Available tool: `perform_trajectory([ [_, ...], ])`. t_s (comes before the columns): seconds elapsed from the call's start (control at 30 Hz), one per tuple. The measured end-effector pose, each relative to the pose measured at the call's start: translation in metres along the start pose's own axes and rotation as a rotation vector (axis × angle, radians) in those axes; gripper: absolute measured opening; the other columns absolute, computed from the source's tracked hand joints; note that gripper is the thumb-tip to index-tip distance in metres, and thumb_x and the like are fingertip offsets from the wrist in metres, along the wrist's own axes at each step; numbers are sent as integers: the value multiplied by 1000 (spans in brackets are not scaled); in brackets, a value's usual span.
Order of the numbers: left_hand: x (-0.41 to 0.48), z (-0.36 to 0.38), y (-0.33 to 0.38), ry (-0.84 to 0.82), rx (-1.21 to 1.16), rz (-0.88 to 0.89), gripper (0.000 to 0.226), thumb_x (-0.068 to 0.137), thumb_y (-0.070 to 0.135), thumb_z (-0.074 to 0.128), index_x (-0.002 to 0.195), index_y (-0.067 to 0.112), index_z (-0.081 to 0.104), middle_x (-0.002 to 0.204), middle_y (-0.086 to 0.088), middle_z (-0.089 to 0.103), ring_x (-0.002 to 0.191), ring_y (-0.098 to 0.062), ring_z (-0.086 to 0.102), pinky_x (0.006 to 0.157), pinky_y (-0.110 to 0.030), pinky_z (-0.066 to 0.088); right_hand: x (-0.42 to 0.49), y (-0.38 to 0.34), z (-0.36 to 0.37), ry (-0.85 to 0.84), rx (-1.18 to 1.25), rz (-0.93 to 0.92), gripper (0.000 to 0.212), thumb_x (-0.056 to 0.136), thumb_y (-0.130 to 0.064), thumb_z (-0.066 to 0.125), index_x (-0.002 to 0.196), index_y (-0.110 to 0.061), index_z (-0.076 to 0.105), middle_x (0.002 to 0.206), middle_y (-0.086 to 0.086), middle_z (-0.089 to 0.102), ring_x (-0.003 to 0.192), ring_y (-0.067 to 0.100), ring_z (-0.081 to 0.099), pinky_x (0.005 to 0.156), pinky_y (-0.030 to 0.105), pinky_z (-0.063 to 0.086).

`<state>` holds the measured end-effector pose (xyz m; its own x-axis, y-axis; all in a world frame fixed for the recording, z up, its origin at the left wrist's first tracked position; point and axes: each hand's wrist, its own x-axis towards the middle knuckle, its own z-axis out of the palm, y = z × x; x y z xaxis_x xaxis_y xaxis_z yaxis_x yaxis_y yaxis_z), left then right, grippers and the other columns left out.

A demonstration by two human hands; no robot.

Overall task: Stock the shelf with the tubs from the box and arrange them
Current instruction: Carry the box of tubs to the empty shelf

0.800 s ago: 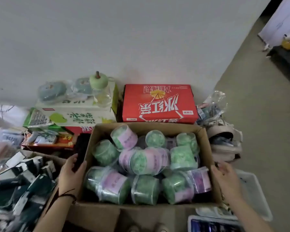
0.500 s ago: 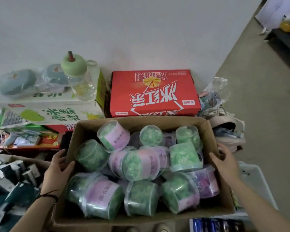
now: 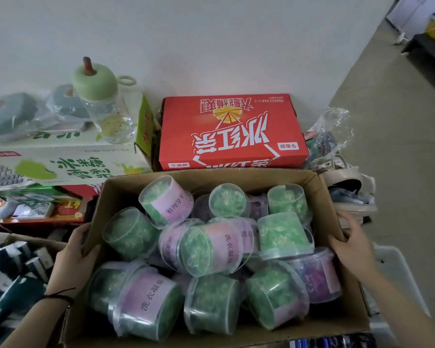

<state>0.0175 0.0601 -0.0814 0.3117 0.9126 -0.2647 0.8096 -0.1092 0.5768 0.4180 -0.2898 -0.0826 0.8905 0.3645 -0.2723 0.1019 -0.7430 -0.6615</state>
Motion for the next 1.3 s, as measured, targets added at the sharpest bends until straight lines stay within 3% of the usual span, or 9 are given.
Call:
perform_trajectory([
  [0.13,-15,-6,3,44,7,29,53,86,2,62,135,13,43,103,-21,67,93,-38,63,76,-43,45,-7,3,-3,22,77,-16,60,83,8,62,123,-35,50,96,-1,63,92,23,61,80,35,46],
  [0.27,-37,-21,15,92,-4,41,53,86,2,62,135,14,46,103,-18,67,97,-37,63,83,-44,45,-20,4,-10,29,139,-25,68,82,10,61,116,-47,47,107,-2,62,103,20,58,91,40,49],
  [0.47,-67,-60,22,111,22,79,55,84,2,65,132,21,46,100,-12,67,90,-33,66,78,-41,48,-54,-11,-42,25,162,-71,70,82,8,64,109,-54,45,107,0,63,101,20,61,89,38,49],
  [0.57,-89,-81,34,123,27,74,55,83,1,66,131,19,49,96,-12,67,89,-32,65,75,-27,44,-73,-17,-64,14,159,-53,71,82,7,64,113,-55,45,103,0,67,98,20,64,84,42,54],
  [0.67,-112,-102,51,117,22,110,53,82,-1,66,131,13,50,92,-11,66,84,-29,62,73,-32,41,-97,-27,-88,2,174,-44,76,83,9,61,113,-59,47,102,0,67,99,21,64,79,38,53],
  [0.83,-139,-132,61,78,16,131,52,84,3,65,132,15,50,95,-11,68,81,-24,60,74,-34,43,-139,-44,-122,31,197,1,62,83,13,60,135,-18,47,97,9,64,94,28,64,73,31,48],
  [0.93,-149,-146,66,62,20,165,51,83,2,65,130,12,50,94,-15,69,86,-33,65,73,-36,43,-168,-52,-139,46,222,29,61,84,17,55,136,-12,46,94,5,61,79,8,60,59,15,49],
  [1.2,-156,-176,96,-30,88,362,47,86,5,64,130,8,49,108,-23,65,97,-42,60,76,-39,40,-248,-37,-161,260,190,50,56,77,20,58,128,-3,53,111,1,55,103,16,53,84,12,38],
  [1.3,-152,-179,114,-87,110,436,46,86,5,64,129,12,48,103,-17,66,88,-33,59,72,-40,41,-281,-21,-169,316,242,117,59,78,16,61,130,-11,53,114,-1,54,100,15,53,93,29,43],
])
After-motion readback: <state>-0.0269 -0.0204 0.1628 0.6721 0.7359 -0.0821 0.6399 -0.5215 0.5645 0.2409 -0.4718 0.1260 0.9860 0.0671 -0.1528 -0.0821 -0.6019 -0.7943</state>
